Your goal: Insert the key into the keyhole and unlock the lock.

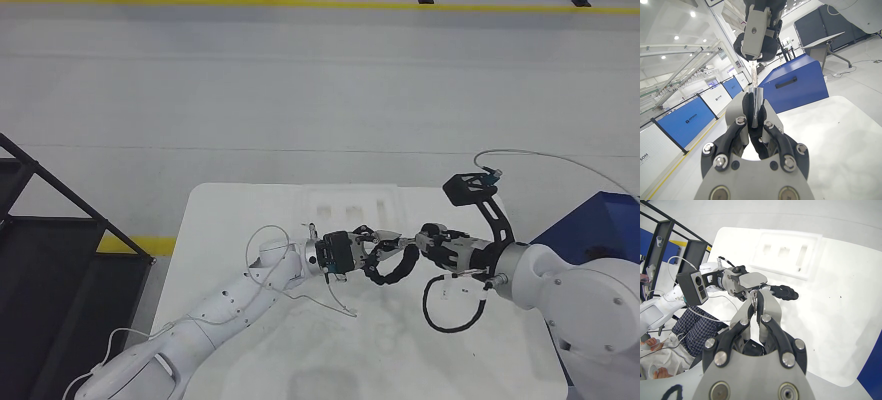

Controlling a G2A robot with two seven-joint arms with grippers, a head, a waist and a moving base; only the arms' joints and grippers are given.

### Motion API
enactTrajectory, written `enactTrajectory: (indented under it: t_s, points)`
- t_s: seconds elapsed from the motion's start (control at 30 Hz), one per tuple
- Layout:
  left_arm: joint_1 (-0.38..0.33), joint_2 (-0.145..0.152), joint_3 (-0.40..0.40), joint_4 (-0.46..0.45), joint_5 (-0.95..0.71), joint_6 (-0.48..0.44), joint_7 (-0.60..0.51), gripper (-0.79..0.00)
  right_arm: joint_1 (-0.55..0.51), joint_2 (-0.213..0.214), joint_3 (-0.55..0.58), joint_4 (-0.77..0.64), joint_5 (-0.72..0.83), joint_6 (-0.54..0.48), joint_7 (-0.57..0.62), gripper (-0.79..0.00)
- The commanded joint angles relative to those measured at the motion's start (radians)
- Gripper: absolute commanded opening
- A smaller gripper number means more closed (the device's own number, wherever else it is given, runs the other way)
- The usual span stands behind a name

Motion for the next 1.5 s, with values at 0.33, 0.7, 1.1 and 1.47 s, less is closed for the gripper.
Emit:
enactTrajectory:
  t_s: [0.33,0.7,1.1,1.47]
  points:
    - [0.009,-0.008,-0.017,0.002,0.012,-0.013,0.006,-0.785,0.000,0.006,-0.003,0.000,0.000,0.007,-0.007,-0.785]
    - [0.015,-0.015,-0.028,0.002,0.022,-0.023,0.005,-0.785,0.005,0.009,-0.028,0.000,-0.030,0.013,-0.016,-0.785]
    - [0.023,-0.023,-0.042,0.003,0.013,-0.044,0.015,-0.785,0.016,0.008,-0.064,0.000,-0.069,0.027,-0.055,-0.785]
    - [0.029,-0.030,-0.057,0.015,-0.011,-0.062,0.032,-0.785,0.018,0.007,-0.081,0.000,-0.056,0.020,-0.062,-0.785]
